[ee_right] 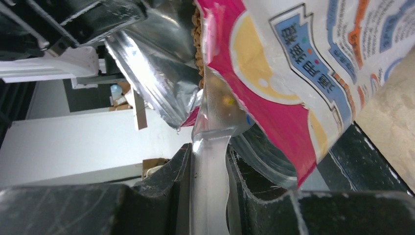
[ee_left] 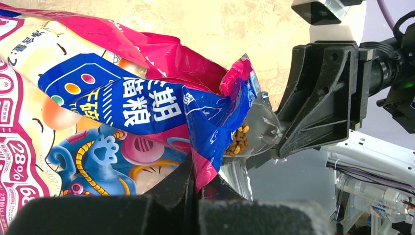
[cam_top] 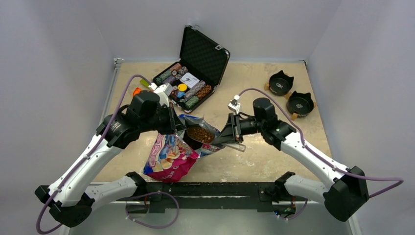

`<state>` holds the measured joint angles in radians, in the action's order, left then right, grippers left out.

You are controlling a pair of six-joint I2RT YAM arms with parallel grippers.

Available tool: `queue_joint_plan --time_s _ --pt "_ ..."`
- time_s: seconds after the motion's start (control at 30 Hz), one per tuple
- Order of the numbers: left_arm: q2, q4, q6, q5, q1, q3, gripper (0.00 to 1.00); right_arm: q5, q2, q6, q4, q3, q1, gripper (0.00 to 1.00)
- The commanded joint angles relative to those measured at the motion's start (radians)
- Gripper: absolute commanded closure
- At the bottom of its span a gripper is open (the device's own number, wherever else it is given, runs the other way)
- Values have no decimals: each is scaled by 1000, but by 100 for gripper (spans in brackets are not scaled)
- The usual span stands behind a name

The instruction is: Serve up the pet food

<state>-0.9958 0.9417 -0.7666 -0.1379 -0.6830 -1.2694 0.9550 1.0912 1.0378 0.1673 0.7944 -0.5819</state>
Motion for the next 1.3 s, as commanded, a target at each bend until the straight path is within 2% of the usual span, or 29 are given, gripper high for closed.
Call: queue_joint_plan --time_s 0.0,0.1,0.17,0.27,0.37,0.4,0.47,0.5,0.6,0.7,0.87,1.07,1.27 --pt "48 -30 -13 -51 -5 -1 100 81 -10 164 -364 -49 6 100" --pt "51 -54 -16 -58 -5 8 100 143 133 328 -653 -77 -33 100" --pt "41 -50 -9 -63 -4 -10 100 140 103 418 -788 -134 -26 100" --pt "46 -40 -6 -47 -6 -15 100 78 66 248 -507 -61 -36 100" --pt "51 -54 -10 -52 -5 0 100 149 87 343 -676 -110 -35 100" --pt "48 -47 -8 -52 -5 -5 100 136 56 341 -674 -137 -29 100" --pt "51 -38 -7 -40 -5 -9 100 107 10 249 -537 -146 -28 100" --pt "58 -39 -8 -31 -5 -5 100 122 6 250 -524 -163 -28 100" --pt "72 -41 -7 -3 -4 -7 100 158 -40 346 -687 -252 -21 100" --pt "87 -42 -5 27 -6 -10 100 162 -119 307 -629 -271 -11 100" --pt "109 -61 -6 56 -5 -8 100 182 -182 349 -699 -311 23 100" --pt "127 -49 -4 109 -6 -14 100 187 -209 366 -722 -297 43 100" --pt "78 88 -11 212 -5 -79 100 166 -215 396 -696 -202 75 100"
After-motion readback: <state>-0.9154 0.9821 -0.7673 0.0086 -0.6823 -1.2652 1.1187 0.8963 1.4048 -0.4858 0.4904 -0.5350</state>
